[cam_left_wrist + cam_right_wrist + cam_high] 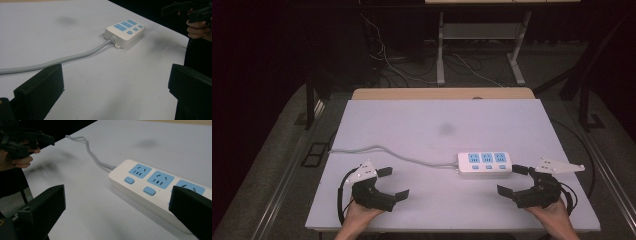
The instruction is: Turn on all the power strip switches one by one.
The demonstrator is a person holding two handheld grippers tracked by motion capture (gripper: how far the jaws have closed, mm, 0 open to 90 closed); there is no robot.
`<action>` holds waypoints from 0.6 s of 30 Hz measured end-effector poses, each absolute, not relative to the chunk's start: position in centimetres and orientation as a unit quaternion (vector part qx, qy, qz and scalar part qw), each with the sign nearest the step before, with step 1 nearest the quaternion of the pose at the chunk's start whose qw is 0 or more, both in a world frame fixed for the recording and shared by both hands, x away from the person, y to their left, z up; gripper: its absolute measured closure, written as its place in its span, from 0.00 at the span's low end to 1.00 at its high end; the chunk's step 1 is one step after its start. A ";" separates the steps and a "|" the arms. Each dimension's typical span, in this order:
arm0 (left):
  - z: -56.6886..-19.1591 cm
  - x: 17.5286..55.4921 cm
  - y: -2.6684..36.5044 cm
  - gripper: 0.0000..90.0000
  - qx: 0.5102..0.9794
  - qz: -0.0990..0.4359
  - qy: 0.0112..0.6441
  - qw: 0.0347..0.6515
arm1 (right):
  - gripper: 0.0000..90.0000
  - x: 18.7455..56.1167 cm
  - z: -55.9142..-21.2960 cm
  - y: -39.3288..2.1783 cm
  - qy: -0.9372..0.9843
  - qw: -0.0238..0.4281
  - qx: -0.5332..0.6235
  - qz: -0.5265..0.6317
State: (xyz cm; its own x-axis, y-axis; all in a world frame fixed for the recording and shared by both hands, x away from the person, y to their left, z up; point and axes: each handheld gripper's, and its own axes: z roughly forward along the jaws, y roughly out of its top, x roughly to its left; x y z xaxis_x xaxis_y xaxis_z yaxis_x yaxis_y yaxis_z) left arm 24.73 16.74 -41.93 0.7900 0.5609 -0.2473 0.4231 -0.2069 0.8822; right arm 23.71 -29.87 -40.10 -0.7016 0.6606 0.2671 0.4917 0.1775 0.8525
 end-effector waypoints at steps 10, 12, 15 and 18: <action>-42.1 24.8 16.4 0.00 0.781 0.061 0.313 0.537 | 0.01 23.6 -40.2 -29.8 0.769 0.080 0.375 0.512; -42.1 24.8 16.5 0.00 0.780 0.062 0.314 0.538 | 0.01 23.7 -40.2 -29.8 0.770 0.079 0.374 0.511; -42.1 24.9 16.6 0.00 0.779 0.064 0.318 0.537 | 0.01 23.7 -40.2 -29.7 0.773 0.077 0.372 0.508; -42.1 24.9 16.6 0.00 0.779 0.065 0.319 0.535 | 0.01 23.6 -40.1 -29.5 0.778 0.078 0.370 0.503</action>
State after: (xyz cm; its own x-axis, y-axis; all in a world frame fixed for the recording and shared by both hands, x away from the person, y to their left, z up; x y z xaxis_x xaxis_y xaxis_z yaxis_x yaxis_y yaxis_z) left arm 24.88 16.59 -42.07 0.7880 0.5670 -0.2400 0.4274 -0.2232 0.8761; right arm 23.62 -29.54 -40.14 -0.7147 0.6531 0.2504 0.4963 0.2212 0.8395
